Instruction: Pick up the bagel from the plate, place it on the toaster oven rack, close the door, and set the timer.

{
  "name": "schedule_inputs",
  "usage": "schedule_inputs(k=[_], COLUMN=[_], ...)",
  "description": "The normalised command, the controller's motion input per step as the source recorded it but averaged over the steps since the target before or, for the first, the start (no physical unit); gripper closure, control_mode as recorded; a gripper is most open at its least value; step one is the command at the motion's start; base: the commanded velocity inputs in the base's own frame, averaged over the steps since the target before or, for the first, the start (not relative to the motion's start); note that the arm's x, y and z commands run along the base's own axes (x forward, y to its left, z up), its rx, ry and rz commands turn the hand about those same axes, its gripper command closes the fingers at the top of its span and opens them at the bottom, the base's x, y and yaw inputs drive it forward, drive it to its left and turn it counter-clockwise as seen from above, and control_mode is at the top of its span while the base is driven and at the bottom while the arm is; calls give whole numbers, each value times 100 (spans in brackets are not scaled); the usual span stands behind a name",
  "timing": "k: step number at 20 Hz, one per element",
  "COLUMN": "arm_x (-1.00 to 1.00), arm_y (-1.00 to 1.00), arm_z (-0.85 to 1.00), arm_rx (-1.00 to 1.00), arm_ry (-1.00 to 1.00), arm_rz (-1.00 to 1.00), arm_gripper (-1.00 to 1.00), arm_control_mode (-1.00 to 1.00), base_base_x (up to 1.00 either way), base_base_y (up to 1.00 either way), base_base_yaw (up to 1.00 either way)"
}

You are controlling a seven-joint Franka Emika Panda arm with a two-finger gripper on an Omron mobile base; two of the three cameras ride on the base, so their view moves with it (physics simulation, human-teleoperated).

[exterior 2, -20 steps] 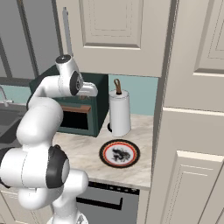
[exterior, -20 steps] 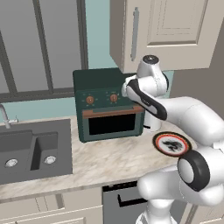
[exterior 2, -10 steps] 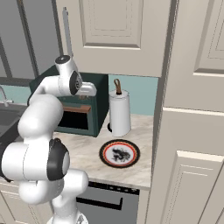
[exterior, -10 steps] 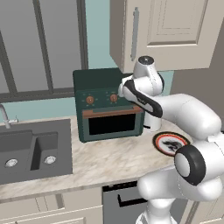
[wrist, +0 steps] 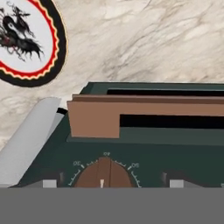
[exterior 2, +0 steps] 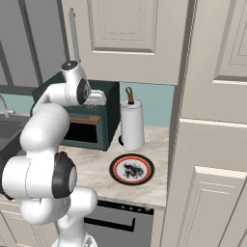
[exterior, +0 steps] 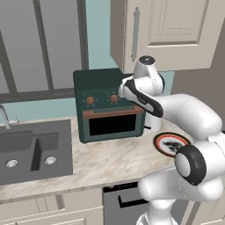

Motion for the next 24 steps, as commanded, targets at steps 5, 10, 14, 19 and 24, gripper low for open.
schedule_inputs(k=[5, 10, 14, 19, 24], arm_x=[22, 24, 24, 23, 6], arm_y=[-40, -87, -91, -96, -100], arm_z=[0, 0, -1, -12, -18], arm_rx=[9, 24, 29, 29, 26], arm_ry=[0, 0, 0, 2, 2], arm_rz=[0, -1, 0, 0, 0], arm_gripper=[100, 100, 100, 100, 100], arm_control_mode=[-100, -100, -100, -100, -100], base_base_x=[0, 0, 0, 0, 0], base_base_y=[0, 0, 0, 0, 0], base_base_yaw=[0, 0, 0, 0, 0])
